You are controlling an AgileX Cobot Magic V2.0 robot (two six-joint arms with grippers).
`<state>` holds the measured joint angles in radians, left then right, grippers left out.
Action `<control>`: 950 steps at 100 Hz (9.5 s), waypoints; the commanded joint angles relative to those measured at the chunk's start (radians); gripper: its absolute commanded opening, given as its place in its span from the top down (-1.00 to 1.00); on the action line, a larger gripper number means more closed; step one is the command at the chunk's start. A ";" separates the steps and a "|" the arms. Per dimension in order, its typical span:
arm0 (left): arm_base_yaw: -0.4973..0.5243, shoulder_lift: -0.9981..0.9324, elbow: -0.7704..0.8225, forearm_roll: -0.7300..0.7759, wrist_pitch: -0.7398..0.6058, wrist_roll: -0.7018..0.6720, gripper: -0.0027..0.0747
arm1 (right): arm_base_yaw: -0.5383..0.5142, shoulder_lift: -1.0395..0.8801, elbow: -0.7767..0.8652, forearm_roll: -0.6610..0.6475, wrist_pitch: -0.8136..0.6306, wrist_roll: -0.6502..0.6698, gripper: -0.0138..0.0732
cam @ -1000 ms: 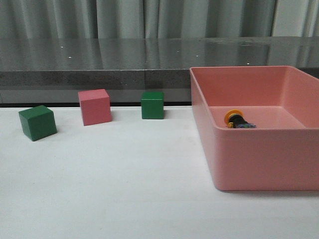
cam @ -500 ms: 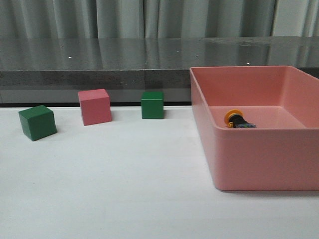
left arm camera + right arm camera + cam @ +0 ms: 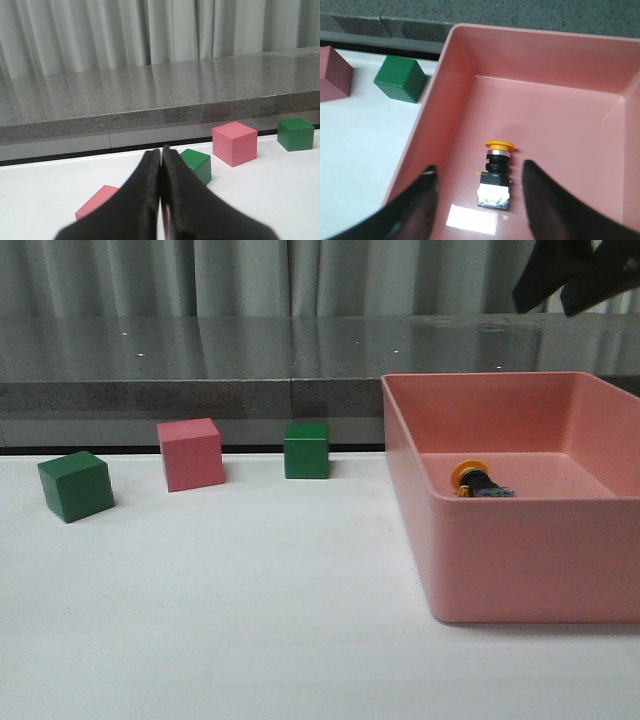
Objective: Place and stand button with both arms
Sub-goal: 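Lower the right gripper into the pink bin and grasp the yellow button, then lift the button out with the right gripper and set it on the table, then open the right gripper and withdraw it above the bin, then move the left gripper down toward the button lying on its side, then grasp the button's yellow cap end with the left gripper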
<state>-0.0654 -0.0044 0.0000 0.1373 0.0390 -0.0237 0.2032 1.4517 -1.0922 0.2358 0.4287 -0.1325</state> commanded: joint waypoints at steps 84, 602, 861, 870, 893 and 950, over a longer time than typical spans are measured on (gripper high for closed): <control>0.000 -0.031 0.044 -0.008 -0.076 -0.009 0.98 | 0.021 0.432 -0.091 0.007 -0.091 -0.122 -0.57; -0.153 0.770 -0.668 -0.358 0.019 0.251 -0.76 | -0.200 -1.123 0.612 0.083 0.028 -0.292 0.82; 0.040 1.926 -1.307 -1.178 1.181 2.005 -0.20 | -0.200 -1.123 0.612 0.083 0.038 -0.292 0.82; 0.040 1.963 -1.307 -1.196 1.188 2.005 -0.20 | -0.200 -1.123 0.612 0.083 0.037 -0.292 0.82; 0.040 2.033 -1.307 -1.205 1.195 2.007 -0.20 | -0.200 -1.123 0.612 0.083 0.037 -0.292 0.82; -0.011 2.147 -1.307 -1.168 1.161 2.015 -0.05 | -0.200 -1.123 0.612 0.083 0.034 -0.292 0.82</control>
<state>-0.0532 2.1807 -1.2913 -1.0248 1.1661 1.9917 0.0083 0.3219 -0.4557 0.3150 0.5317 -0.4258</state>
